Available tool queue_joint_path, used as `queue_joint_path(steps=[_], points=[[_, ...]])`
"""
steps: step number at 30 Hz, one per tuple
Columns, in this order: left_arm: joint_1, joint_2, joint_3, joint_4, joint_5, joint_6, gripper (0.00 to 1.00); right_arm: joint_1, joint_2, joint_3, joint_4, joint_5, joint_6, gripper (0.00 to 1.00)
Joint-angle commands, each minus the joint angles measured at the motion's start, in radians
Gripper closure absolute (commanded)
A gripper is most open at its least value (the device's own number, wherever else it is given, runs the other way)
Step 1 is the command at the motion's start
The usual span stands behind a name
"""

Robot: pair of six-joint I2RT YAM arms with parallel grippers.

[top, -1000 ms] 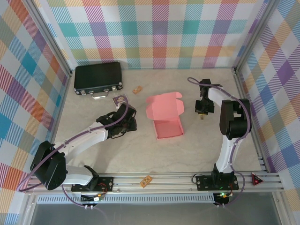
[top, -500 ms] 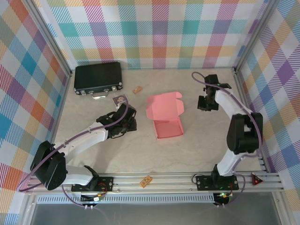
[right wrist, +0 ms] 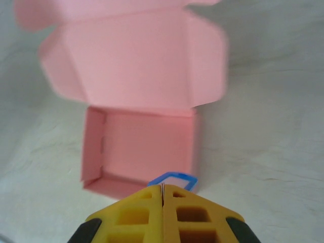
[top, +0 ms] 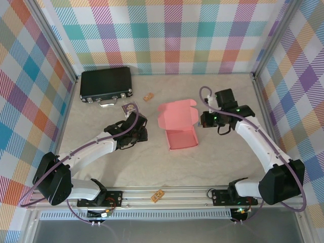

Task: Fold the paper box

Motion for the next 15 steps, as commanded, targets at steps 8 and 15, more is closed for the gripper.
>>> queue_joint_path(steps=[8,15], points=[[-0.013,0.022,0.030,-0.008,0.018,-0.002,0.77,0.191,0.082,-0.067,0.038,-0.018,0.025,1.00],[-0.013,0.025,0.032,-0.011,0.027,-0.003,0.77,0.213,0.231,-0.062,0.057,0.026,0.055,1.00]])
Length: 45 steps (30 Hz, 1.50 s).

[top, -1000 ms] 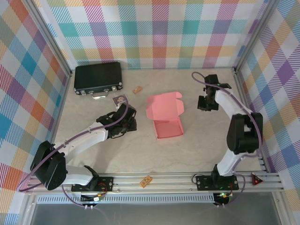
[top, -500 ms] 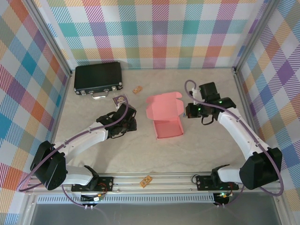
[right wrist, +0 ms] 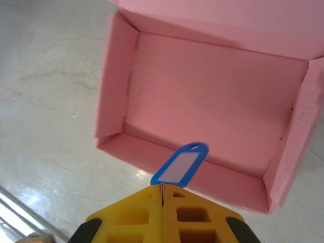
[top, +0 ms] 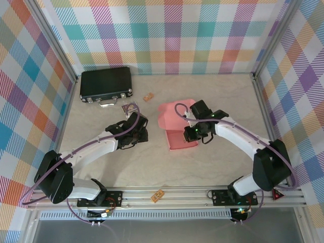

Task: Fold the paper box

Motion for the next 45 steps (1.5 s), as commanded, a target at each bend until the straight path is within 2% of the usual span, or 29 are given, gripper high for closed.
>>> queue_joint_path(steps=[1,5,9,18,21,30,41,45], points=[[-0.013,0.003,0.030,-0.010,0.013,-0.001,0.77,0.007,0.068,0.018,0.012,0.035,0.027,1.00],[-0.013,-0.004,0.024,-0.012,0.008,-0.003,0.77,0.015,0.159,0.060,-0.012,0.079,0.043,0.99],[-0.013,-0.008,0.017,-0.015,0.006,-0.004,0.77,0.033,0.211,0.092,0.002,0.061,0.038,0.96],[-0.013,-0.023,0.010,-0.019,-0.001,-0.005,0.77,0.038,0.322,0.200,-0.028,0.102,0.045,0.85],[-0.013,-0.021,0.010,-0.018,-0.002,-0.004,0.77,0.041,0.335,0.222,-0.037,0.113,0.041,0.78],[-0.013,-0.007,0.012,-0.012,0.001,-0.003,0.77,0.041,0.384,0.298,-0.054,0.116,0.035,0.76],[-0.012,0.044,0.041,0.008,-0.012,0.019,0.75,0.035,0.317,0.313,-0.039,0.228,0.064,0.71],[-0.007,0.089,0.093,0.017,-0.033,0.056,0.72,-0.008,0.255,0.287,-0.016,0.248,0.096,0.69]])
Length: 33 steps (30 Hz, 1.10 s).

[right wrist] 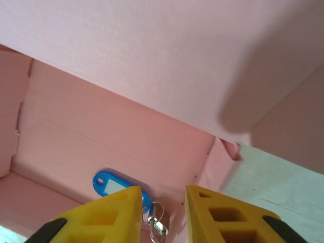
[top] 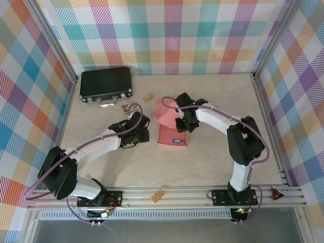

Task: Fold the paper box

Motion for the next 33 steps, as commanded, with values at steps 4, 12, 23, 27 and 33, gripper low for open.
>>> queue_joint_path(steps=[4,12,23,27,33], points=[[0.017,0.085,0.125,0.048,-0.002,0.086,0.65,-0.113,-0.124,-0.040,0.027,-0.002,0.042,0.66],[0.094,0.244,0.296,0.093,0.076,0.192,0.49,-0.276,-0.116,-0.043,0.086,-0.225,-0.059,0.54],[0.214,0.464,0.520,0.070,0.215,0.320,0.42,-0.348,0.030,0.093,0.068,-0.365,-0.192,0.50],[0.244,0.498,0.543,0.086,0.321,0.346,0.43,-0.348,0.059,0.121,0.052,-0.412,-0.220,0.51],[0.250,0.521,0.559,0.100,0.439,0.383,0.46,-0.348,0.087,0.147,0.029,-0.458,-0.229,0.57]])
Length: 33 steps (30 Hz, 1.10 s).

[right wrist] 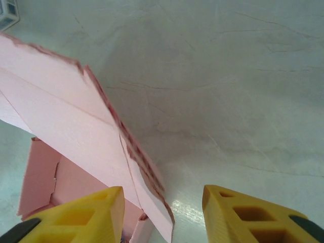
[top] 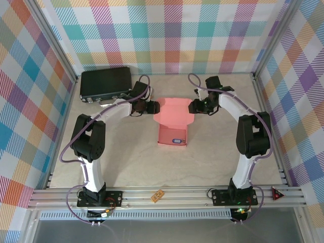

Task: Fold the paper box

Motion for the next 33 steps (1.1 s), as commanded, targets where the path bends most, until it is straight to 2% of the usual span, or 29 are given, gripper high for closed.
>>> queue_joint_path(steps=[1,7,14,16,20,26,33], points=[[0.006,0.023,0.046,0.017,0.118,0.046,0.47,-0.005,0.016,0.031,-0.033,-0.068,-0.029,0.58],[0.006,0.041,0.069,0.004,0.181,0.051,0.52,-0.004,0.029,0.056,-0.063,-0.079,-0.035,0.66],[0.006,0.021,0.074,-0.020,0.192,0.062,0.70,0.006,0.008,0.072,-0.084,-0.030,-0.046,0.78],[0.004,0.017,0.080,-0.037,0.192,0.073,0.71,0.011,0.007,0.079,-0.091,-0.024,-0.049,0.81],[0.003,-0.001,0.072,-0.055,0.195,0.083,0.82,0.031,0.002,0.085,-0.096,0.027,-0.062,0.85],[-0.016,-0.048,0.024,-0.015,0.147,0.070,0.87,0.071,-0.021,0.072,-0.056,0.133,-0.050,0.89],[-0.048,-0.124,-0.071,0.097,0.013,0.028,0.94,0.108,-0.079,0.015,0.053,0.242,-0.031,0.91]])
